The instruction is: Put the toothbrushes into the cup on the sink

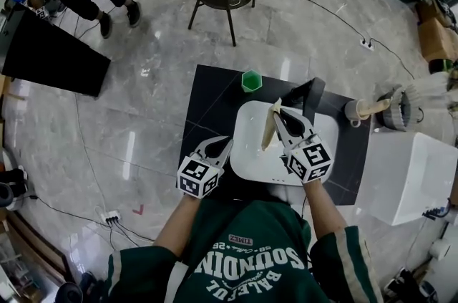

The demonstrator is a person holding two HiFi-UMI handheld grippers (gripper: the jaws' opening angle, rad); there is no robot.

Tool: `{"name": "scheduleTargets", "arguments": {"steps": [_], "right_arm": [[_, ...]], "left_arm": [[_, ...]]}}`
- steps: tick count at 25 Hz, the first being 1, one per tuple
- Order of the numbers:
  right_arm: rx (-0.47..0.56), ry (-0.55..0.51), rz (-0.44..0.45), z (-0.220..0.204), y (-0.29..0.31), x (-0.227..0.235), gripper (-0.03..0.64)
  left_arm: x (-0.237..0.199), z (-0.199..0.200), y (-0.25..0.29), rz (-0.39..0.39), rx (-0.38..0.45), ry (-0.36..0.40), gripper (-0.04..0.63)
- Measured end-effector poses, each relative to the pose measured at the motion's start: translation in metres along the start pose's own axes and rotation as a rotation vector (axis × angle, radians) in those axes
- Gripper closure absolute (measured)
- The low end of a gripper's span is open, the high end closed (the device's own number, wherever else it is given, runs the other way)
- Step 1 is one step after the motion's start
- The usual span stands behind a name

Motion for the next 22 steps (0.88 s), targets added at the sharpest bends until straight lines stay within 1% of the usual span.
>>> {"name": "scheduleTargets", "arguments": {"steps": [3, 10, 12, 15, 19, 22], "right_arm": [[0.068, 0.004, -0.022, 0.029, 0.009, 0.016, 0.555], [0.168, -0.030, -0.044, 0.080, 0.039, 0.036, 0.555], [0.202, -0.009, -0.047, 0.091, 0.050, 0.042, 0.555], [0.239, 0.018, -0.074, 0.101, 0.062, 0.053, 0.555], [0.252, 0.013, -0.100, 0.103, 0.075, 0.063, 0.555], [0.263, -0.012, -0.121, 0.105, 0.086, 0.066, 0.555]], "left_arm": [[-0.004, -0.002, 0.000, 0.004, -0.003, -0.008, 0.586], [-0.016, -0.008, -0.003, 0.013, -0.008, -0.028, 0.586], [-0.021, -0.007, -0.006, 0.023, -0.009, -0.033, 0.586], [-0.025, -0.005, -0.008, 0.036, -0.014, -0.038, 0.586], [-0.032, -0.006, -0.009, 0.043, -0.021, -0.044, 0.586], [-0.040, -0.007, -0.012, 0.052, -0.027, -0.046, 0.586]]}}
Point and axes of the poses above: the fingertips, and each gripper's own axes: y forward along the fingers, x to its right, z out of its top, the point moved 9 cm from there along -y, backward along the fingers, and after that the axes turned 12 degrees about z, right-handed, at the moved point
